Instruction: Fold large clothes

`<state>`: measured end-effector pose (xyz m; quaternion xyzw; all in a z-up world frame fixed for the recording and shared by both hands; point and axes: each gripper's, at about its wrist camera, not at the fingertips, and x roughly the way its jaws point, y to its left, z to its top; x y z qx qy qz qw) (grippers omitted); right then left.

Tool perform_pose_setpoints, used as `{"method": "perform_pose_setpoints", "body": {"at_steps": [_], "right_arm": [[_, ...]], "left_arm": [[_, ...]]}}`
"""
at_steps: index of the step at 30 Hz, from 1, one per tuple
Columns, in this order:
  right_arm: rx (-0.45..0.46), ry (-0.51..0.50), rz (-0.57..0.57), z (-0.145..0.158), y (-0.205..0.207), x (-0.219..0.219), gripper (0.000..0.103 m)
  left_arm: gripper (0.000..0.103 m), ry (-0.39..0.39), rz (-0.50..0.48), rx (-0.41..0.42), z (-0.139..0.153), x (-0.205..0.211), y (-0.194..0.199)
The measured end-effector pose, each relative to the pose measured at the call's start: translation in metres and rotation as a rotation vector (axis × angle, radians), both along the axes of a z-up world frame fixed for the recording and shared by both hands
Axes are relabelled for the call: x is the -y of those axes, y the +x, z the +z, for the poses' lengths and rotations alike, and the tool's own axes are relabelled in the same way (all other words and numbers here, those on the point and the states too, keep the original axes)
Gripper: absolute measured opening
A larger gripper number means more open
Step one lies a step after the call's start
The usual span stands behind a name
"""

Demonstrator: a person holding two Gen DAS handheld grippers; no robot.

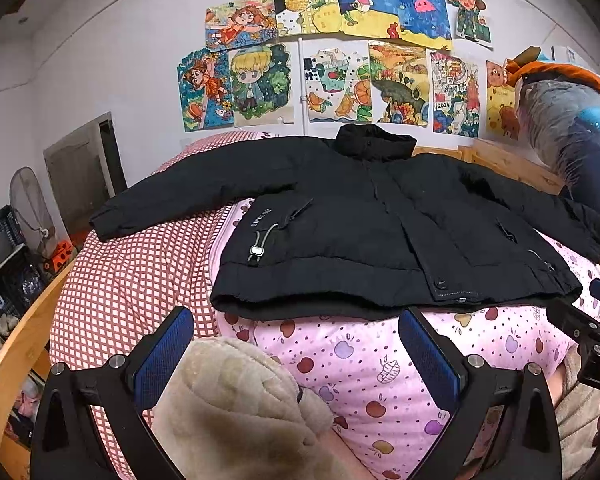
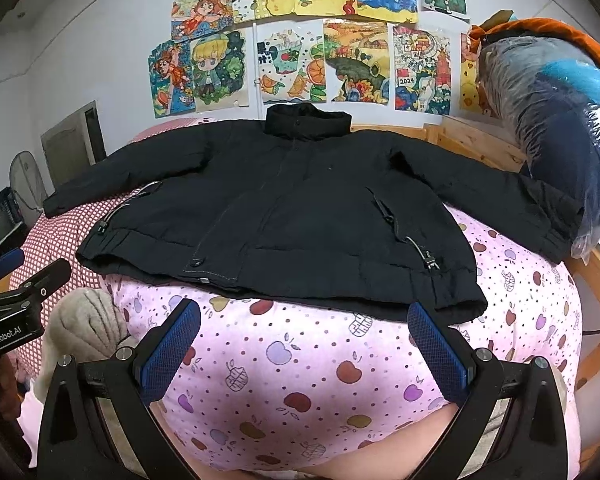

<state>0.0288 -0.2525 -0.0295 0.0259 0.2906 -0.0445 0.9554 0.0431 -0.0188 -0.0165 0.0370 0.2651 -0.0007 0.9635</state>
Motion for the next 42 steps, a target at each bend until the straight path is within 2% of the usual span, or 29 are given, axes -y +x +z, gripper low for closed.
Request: {"method": "perform_pose_setpoints", "body": {"at_steps": [5,11,20,24,28,35,39,42], "right_arm": [[-0.021,0.015,-0.018,0.002,0.012,0.010,0.102],[-0.053,-0.044,-0.065,0.007,0.032,0.023,0.102],[-0.048,-0.047,-0.111,0.018,0.062,0.052,0.102],[-0.031,-0.040,-0.137,0.023,0.076,0.072,0.102],[0.047,0.005,-0.218,0.029,0.082,0.102,0.102],[0.191,0.149,-0.522,0.016,0.061,0.188,0.102],[0.225,0.168,-0.638,0.010,0.051,0.230,0.102],[0.230,0.165,-0.672,0.007,0.050,0.259,0.102]], "left_arm": [[0.103,0.010,-0.028,0.004,0.007,0.006,0.015],[0.103,0.050,-0.048,0.013,0.021,0.018,0.042],[0.103,0.024,-0.059,-0.050,0.041,0.032,0.085],[0.103,0.053,-0.056,-0.066,0.048,0.050,0.107],[0.103,0.086,-0.059,-0.102,0.050,0.076,0.134],[0.103,0.114,-0.155,-0.123,0.056,0.133,0.179],[0.103,0.139,-0.208,-0.130,0.052,0.170,0.201],[0.103,0.141,-0.237,-0.155,0.047,0.194,0.221]]}}
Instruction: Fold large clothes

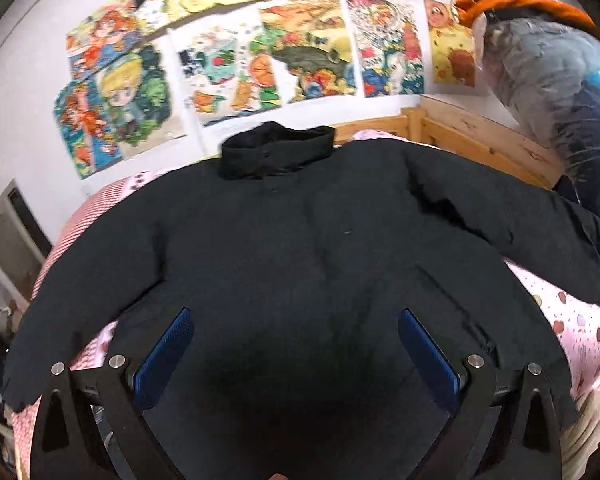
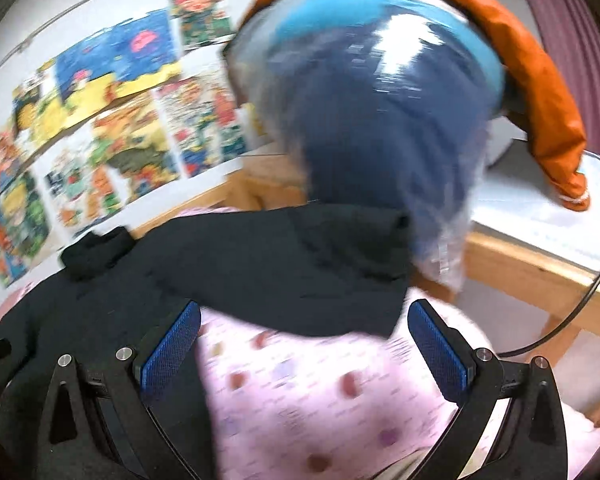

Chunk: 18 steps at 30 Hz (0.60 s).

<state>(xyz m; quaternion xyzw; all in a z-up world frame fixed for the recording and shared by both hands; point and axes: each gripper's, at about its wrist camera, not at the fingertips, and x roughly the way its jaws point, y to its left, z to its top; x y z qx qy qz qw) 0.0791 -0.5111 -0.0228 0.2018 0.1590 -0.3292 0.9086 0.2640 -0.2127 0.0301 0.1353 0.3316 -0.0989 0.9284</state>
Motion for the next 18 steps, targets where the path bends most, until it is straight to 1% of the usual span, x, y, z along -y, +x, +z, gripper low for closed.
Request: {"method": "perform_pose_setpoints", "body": {"at_steps": [3,6,8,10,14,16,18], "right_arm": [[-0.007,0.021,-0.027,-0.005,0.004,0.024,0.102],[-0.022,0.101,-0.027,-0.014,0.006,0.048,0.102],[-0.010,0.158,-0.035,-0.024,0.004,0.060,0.102],[0.030,0.217,-0.031,-0.035,0.006,0.073,0.102],[0.101,0.263,-0.038,-0.051,0.006,0.084,0.102],[0.117,0.294,-0.040,-0.059,0.009,0.089,0.102],[0.122,0.320,-0.043,-0.068,0.012,0.090,0.102]], "left_arm": [[0.103,0.006,-0.027,-0.021,-0.006,0.023,0.017],[0.103,0.030,-0.056,-0.029,-0.012,0.046,0.035],[0.103,0.037,-0.071,-0.041,-0.015,0.060,0.048],[0.103,0.019,-0.088,-0.072,-0.020,0.077,0.067],[0.103,-0.023,-0.125,-0.085,-0.029,0.103,0.096],[0.103,-0.035,-0.145,-0.087,-0.037,0.118,0.111],[0.103,-0.030,-0.154,-0.095,-0.047,0.129,0.123]]}}
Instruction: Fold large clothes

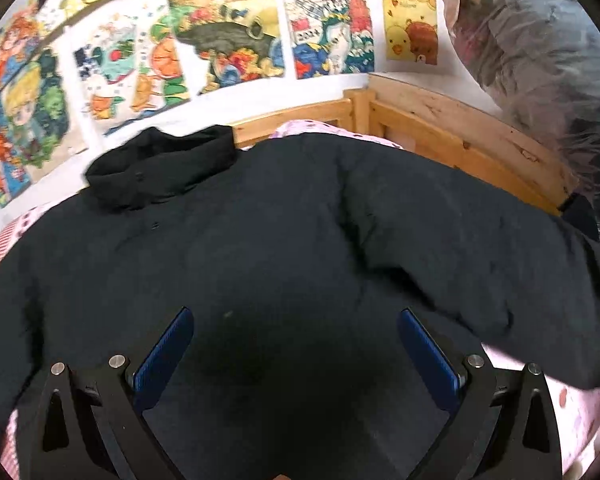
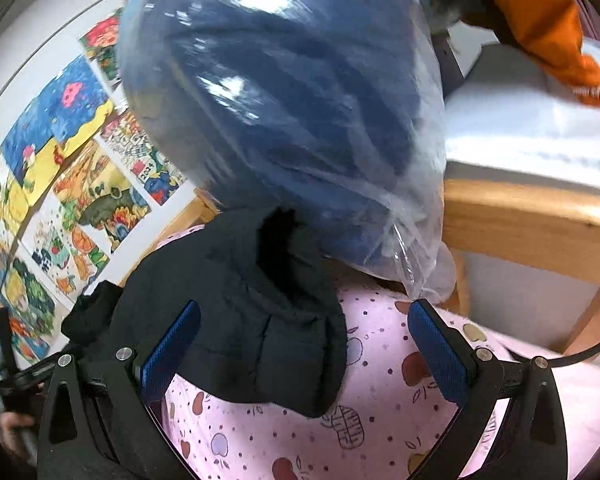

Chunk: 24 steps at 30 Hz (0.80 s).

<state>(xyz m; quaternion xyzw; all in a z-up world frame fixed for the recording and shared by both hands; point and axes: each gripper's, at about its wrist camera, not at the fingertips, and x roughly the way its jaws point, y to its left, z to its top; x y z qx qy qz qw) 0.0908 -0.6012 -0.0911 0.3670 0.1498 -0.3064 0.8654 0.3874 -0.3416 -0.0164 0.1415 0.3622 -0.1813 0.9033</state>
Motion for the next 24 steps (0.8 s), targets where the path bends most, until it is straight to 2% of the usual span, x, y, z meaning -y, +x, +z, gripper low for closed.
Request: {"method": "perform_pose_setpoints", "body": {"at_steps": [5,6,7,8,11,12,13,15,18,21,24], "right_arm": [[0.018,0.015,0.040,-0.017,0.006,-0.007,0.100],[0.018,0.013,0.051,-0.018,0.008,-0.008,0.092],[0.019,0.013,0.068,-0.019,0.008,-0.010,0.078],[0.023,0.024,0.097,-0.020,0.010,-0.012,0.072],[-0.008,0.021,0.118,-0.019,0.015,-0.021,0.043],[-0.016,0.014,0.123,-0.017,0.014,-0.024,0.027],[-0.012,0.012,0.130,-0.014,0.014,-0.026,0.018],[0.013,-0.004,0.152,-0.002,0.008,-0.034,0.014],[0.046,-0.076,0.200,0.029,0.009,-0.055,0.011],[0.079,-0.173,0.275,0.068,0.018,-0.082,0.010],[0.117,-0.273,0.377,0.109,0.034,-0.117,0.008]], "left_arm": [[0.103,0.048,0.028,-0.087,-0.039,0.016,0.027],[0.103,0.055,0.034,-0.114,-0.046,0.017,0.031],[0.103,0.059,0.035,-0.134,-0.052,0.016,0.033],[0.103,0.057,0.032,-0.155,-0.057,0.014,0.034],[0.103,0.027,0.028,-0.227,-0.069,0.006,0.039],[0.103,0.019,0.029,-0.247,-0.071,0.004,0.041],[0.103,0.012,0.031,-0.256,-0.070,0.002,0.041],[0.103,-0.002,0.032,-0.257,-0.062,-0.006,0.035],[0.103,-0.081,0.001,-0.230,-0.037,-0.030,0.019],[0.103,-0.148,-0.006,-0.177,-0.006,-0.070,-0.003],[0.103,-0.198,0.019,-0.137,0.022,-0.129,-0.025]]}}
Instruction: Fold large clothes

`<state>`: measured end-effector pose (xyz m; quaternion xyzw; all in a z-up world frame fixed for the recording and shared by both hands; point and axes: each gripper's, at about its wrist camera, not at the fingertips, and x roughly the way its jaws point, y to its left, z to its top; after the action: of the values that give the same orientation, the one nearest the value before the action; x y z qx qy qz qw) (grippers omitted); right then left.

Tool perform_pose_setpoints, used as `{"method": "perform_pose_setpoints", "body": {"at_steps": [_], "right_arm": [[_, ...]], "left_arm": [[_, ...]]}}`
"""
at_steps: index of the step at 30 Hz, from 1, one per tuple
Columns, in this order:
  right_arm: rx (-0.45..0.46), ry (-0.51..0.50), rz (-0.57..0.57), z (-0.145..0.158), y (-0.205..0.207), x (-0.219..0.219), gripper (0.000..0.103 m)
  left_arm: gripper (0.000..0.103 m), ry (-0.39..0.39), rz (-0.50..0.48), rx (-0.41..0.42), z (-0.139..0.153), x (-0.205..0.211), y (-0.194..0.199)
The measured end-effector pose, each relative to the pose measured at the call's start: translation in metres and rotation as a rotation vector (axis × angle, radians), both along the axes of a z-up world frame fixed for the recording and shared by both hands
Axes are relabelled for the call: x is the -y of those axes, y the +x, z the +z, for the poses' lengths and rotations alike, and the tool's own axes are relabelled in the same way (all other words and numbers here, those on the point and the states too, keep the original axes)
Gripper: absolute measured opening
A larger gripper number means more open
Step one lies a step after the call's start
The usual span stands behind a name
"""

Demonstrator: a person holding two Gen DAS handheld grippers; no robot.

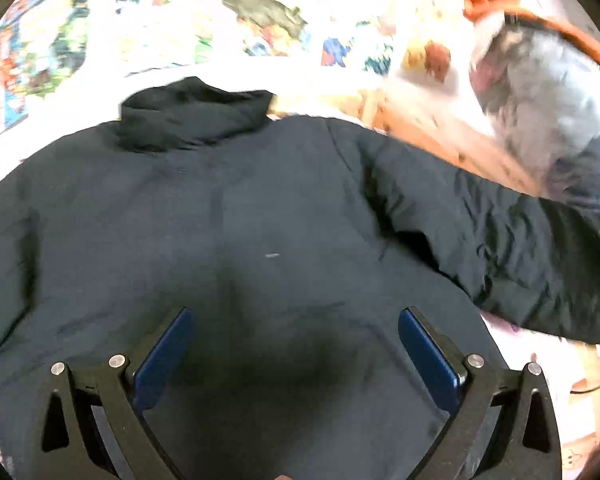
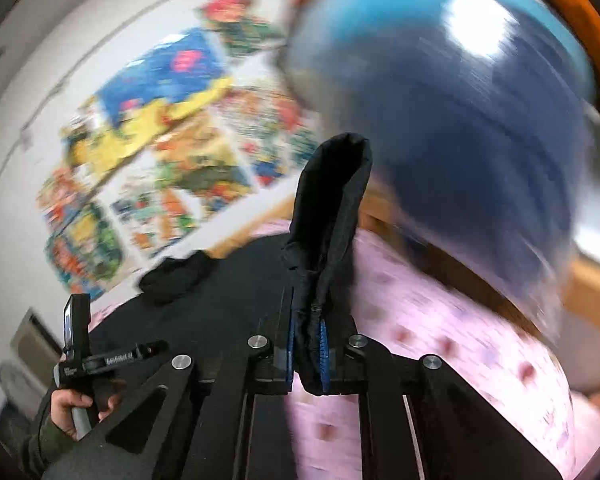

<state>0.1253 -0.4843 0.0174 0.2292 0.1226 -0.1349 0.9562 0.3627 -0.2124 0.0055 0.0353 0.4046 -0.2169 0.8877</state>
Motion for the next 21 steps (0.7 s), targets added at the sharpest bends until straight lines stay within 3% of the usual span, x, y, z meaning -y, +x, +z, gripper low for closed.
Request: {"method": "perform_pose_setpoints", "body": {"at_steps": [4,9,13,18,20,21], "right_arm": [[0.060,-0.141,0.206,0.054,0.036,-0.071,0.008],[0.064,-0.237,0.443,0.072,0.065,-0.161,0.008],[-0.017,-0.259,0.611,0.054,0.100,-0.231,0.008],[-0.165,-0.283,0.681,0.001,0.138,-0.284,0.010],[-0.220,-0.261,0.727,-0.020,0.149,-0.296,0.021],[-0.260,-0.234,0.745,-0.031,0.153,-0.299,0.036]], "left_arm": [[0.103,-0.026,0.101,0.026,0.020,-0.084,-0.018],[0.103,-0.049,0.250,0.012,0.013,-0.171,-0.033],[0.103,-0.075,0.354,0.008,0.005,-0.232,-0.052],[0.103,-0.141,0.436,-0.011,-0.010,-0.278,-0.061],[0.103,-0.159,0.442,-0.012,-0.014,-0.284,-0.060],[0.103,-0.170,0.439,-0.015,-0.016,-0.285,-0.058]]}}
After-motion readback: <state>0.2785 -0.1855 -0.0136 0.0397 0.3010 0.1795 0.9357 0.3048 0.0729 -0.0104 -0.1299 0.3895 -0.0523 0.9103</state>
